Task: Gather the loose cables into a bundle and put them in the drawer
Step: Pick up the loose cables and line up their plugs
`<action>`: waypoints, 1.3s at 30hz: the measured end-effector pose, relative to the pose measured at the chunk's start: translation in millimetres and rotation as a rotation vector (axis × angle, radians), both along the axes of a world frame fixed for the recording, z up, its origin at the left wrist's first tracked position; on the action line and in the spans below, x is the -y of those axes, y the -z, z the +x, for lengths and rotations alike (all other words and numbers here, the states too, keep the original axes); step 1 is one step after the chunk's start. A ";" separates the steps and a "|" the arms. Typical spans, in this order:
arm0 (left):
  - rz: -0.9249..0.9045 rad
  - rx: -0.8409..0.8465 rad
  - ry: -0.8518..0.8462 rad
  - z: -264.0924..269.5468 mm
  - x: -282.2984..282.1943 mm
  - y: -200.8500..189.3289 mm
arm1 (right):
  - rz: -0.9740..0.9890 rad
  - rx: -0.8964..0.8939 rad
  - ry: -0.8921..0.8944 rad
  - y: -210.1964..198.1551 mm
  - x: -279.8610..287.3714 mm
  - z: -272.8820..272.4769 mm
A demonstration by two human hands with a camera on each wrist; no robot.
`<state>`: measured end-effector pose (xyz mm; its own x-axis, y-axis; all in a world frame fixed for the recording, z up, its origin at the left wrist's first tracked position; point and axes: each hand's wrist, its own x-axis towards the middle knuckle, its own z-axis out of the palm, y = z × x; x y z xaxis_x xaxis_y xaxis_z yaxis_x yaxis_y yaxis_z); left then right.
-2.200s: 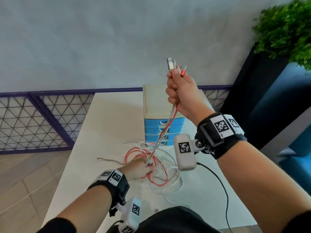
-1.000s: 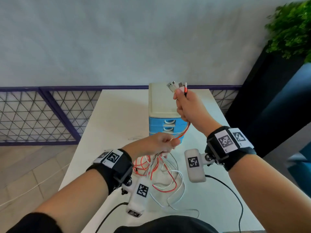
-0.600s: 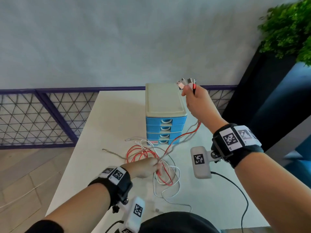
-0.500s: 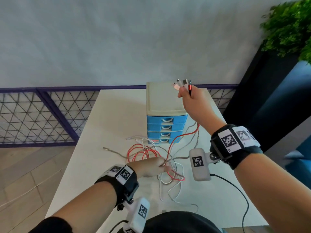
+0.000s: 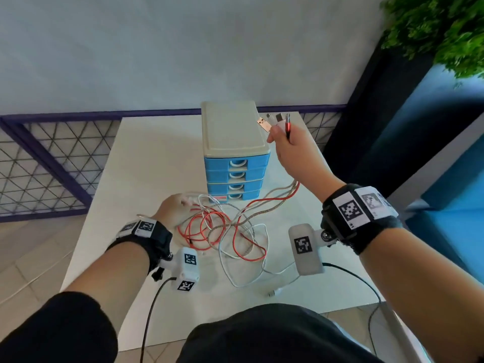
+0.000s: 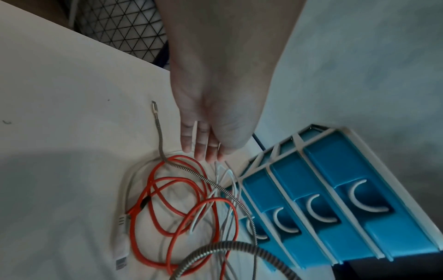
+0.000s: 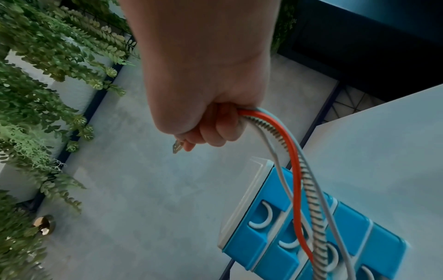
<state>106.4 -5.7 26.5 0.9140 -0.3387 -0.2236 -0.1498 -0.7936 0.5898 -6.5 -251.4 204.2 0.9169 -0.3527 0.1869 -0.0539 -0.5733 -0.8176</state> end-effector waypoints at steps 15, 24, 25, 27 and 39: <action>-0.308 0.085 0.076 -39.3 70.9 -10.2 | 0.050 -0.063 -0.003 10.6 5.2 -12.3; -0.427 0.025 0.220 -29.5 70.3 -83.1 | 0.242 -0.238 -0.110 33.0 0.0 -5.2; -0.375 0.047 0.239 -29.3 66.2 -83.5 | 0.299 -0.250 -0.119 34.6 -1.3 -4.2; -0.288 0.111 0.297 -33.0 59.9 -85.2 | 0.455 -0.241 -0.149 37.7 -5.1 -2.4; -0.437 -0.300 0.465 -76.4 64.1 -75.2 | 0.412 0.036 -0.018 17.2 -0.9 29.9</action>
